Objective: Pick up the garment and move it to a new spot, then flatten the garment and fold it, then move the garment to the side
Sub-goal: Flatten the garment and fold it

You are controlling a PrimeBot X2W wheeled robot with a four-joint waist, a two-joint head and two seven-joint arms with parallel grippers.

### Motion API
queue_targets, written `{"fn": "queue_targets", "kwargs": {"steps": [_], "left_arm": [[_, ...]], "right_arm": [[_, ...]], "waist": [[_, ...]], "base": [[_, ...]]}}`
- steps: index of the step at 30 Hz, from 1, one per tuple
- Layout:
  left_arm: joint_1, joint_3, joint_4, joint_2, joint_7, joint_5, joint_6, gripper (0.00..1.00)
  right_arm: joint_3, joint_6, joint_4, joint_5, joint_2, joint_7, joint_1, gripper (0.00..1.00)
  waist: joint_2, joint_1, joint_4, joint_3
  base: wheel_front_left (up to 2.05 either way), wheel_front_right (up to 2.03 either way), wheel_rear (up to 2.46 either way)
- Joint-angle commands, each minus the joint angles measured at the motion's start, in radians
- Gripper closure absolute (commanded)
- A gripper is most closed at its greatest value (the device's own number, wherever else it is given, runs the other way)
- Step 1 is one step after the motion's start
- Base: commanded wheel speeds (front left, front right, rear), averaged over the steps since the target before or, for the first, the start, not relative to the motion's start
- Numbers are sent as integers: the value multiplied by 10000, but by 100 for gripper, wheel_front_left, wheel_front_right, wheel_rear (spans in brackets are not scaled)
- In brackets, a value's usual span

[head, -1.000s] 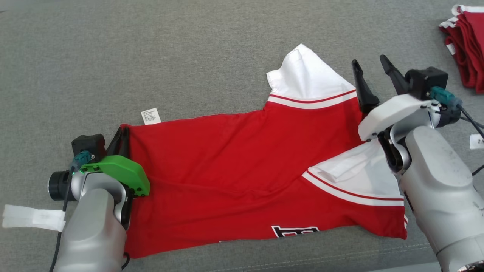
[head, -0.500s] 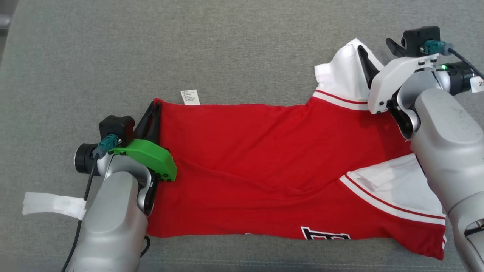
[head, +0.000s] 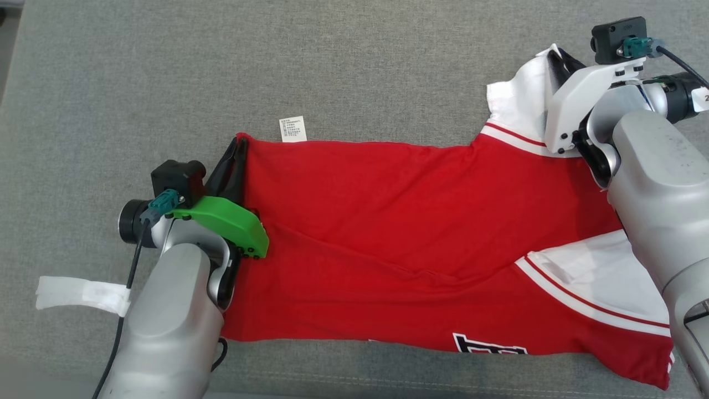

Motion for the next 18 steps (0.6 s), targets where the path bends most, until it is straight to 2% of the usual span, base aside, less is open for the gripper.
{"fn": "queue_targets", "kwargs": {"steps": [1,9,18], "left_arm": [[-66,114,-55,13,4,-1,-21,100],[484,736,-401,47,4,176,-21,100],[1614,1427,-1200,171,4,345,-22,100]], "right_arm": [[115,-20,97,117,-74,-268,99,100],[377,-18,-479,896,-232,-1643,650,100],[555,-18,-2629,2117,-972,-2278,2642,100]], "waist": [[0,-1,-151,-83],[0,-1,-585,-734],[0,-1,-1109,-1971]], "base": [[0,0,0],[0,0,0],[0,0,0]]}}
